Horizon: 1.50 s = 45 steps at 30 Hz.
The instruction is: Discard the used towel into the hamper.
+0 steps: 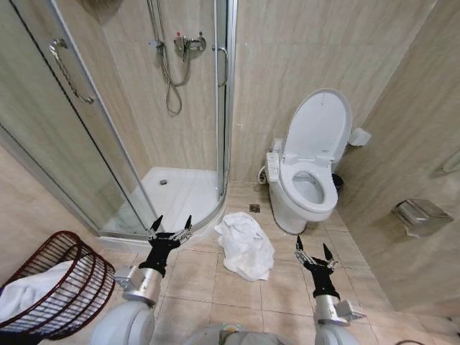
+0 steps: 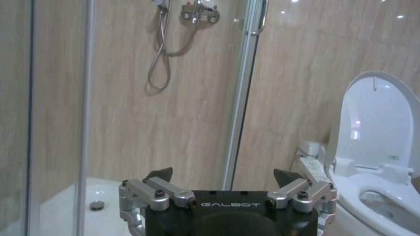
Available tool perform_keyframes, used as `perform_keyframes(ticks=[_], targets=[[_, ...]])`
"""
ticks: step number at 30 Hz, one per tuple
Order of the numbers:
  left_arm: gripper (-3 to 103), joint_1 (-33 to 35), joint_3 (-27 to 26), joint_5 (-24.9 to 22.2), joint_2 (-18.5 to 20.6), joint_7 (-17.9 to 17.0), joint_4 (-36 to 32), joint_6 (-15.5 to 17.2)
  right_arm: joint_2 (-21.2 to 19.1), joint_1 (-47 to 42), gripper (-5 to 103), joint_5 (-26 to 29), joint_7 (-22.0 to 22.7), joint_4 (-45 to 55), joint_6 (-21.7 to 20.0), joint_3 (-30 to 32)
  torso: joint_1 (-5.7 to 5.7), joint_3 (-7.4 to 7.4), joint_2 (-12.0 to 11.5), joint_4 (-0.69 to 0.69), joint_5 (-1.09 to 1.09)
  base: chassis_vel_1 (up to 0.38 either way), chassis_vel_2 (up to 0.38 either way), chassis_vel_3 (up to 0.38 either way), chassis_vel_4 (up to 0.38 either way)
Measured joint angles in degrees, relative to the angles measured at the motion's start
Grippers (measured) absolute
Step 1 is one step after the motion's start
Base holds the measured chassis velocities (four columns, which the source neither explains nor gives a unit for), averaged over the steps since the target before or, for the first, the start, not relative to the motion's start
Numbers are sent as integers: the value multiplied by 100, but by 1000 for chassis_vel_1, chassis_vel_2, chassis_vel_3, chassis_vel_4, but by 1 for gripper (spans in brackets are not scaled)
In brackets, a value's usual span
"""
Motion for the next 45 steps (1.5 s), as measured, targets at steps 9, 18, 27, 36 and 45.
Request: perform_keyframes(ticks=[9,18,27,36,45], targets=[[100,0,0,0,0,0,0,0,0,33,100,-5,7,14,1,4,-73,-126,-199,0,0,0,0,0,0],[100,0,0,0,0,0,0,0,0,61,100,-23,-1,3,-1,-5,-165,-278,-444,0,0,0,0,0,0],[100,0,0,0,0,0,0,0,0,77,100,-26,-48,-33,5,-10,-235,-382,-618,0,0,0,0,0,0],[100,0,0,0,0,0,0,0,0,92,100,-26,-78,-36,6,-12,-319,-498,-819,0,0,0,0,0,0],[100,0,0,0,0,0,0,0,0,87,100,-87,-91,-36,14,-18,-376,-611,-989,0,0,0,0,0,0]])
